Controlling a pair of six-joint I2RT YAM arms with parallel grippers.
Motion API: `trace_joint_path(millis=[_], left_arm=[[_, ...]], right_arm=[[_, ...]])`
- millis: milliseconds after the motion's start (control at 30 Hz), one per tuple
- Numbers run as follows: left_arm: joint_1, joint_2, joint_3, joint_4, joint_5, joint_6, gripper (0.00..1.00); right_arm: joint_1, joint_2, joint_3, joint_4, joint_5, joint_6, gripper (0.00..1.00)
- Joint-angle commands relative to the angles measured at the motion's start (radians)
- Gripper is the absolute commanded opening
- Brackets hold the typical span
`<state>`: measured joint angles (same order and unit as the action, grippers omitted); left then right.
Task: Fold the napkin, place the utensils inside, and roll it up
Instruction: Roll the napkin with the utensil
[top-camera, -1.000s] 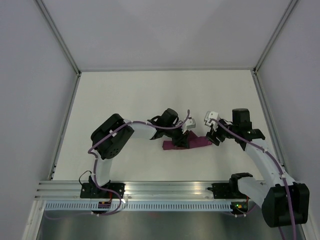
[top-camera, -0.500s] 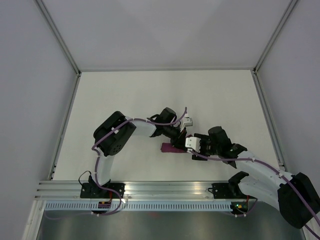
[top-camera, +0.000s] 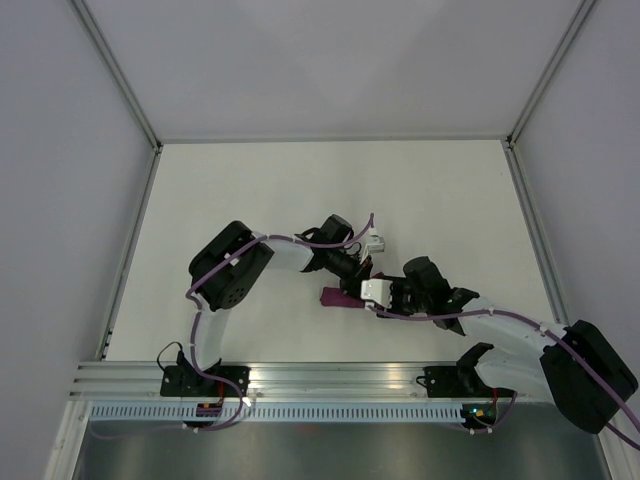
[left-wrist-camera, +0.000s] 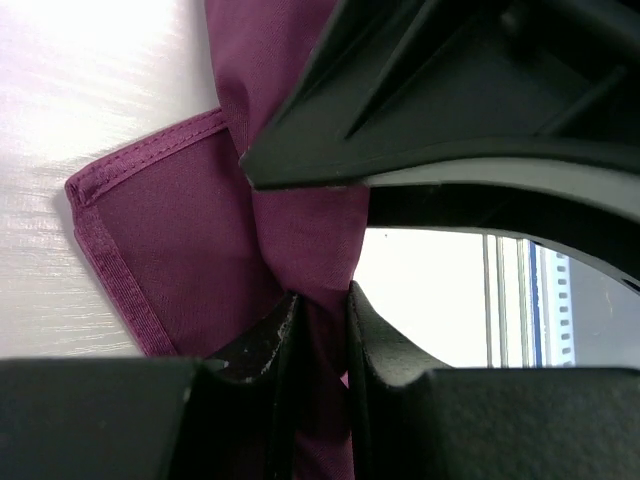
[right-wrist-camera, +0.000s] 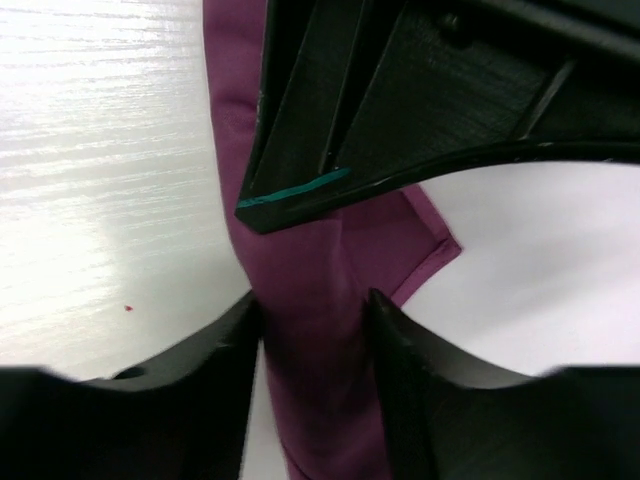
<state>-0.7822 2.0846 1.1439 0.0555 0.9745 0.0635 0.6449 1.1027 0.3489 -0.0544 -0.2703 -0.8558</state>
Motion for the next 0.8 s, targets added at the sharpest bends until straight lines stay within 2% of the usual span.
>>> trace_joint_path(millis=[0,67,167,267,400,433,633,767], left_arm=[[0.003,0.069,-0.029,-0.14,-0.099,0.004,0.02],[0.004,0.061,-0.029,-0.14,-0.117,0.002,0.04],[0.008,0.036,-0.039,-0.112,-0.149,-0.007,0.1],[0.021,-0.012,-0.072,-0.028,-0.19,-0.053,0.18],[0.034,-0.089,-0.139,0.091,-0.25,-0.128,0.24],[0.043,-0.104,-0.151,0.116,-0.255,-0.161,0.3],[0.073,-0.233,-0.262,0.306,-0.347,-0.266,0.32],[0.1,-0.316,-0.34,0.421,-0.477,-0.321,0.34]], right_arm=[[0.009,0.026,0.007,0.008,0.022,0.015,0.5],[0.007,0.055,0.016,-0.005,0.025,0.014,0.35],[0.007,0.088,0.039,-0.047,0.016,0.011,0.23],[0.007,0.108,0.061,-0.084,0.011,0.009,0.18],[-0.001,0.124,0.094,-0.139,-0.01,0.008,0.18],[-0.008,0.132,0.102,-0.148,-0.018,0.006,0.17],[-0.065,0.255,0.219,-0.281,-0.107,-0.035,0.15],[-0.111,0.341,0.33,-0.412,-0.176,-0.075,0.14]])
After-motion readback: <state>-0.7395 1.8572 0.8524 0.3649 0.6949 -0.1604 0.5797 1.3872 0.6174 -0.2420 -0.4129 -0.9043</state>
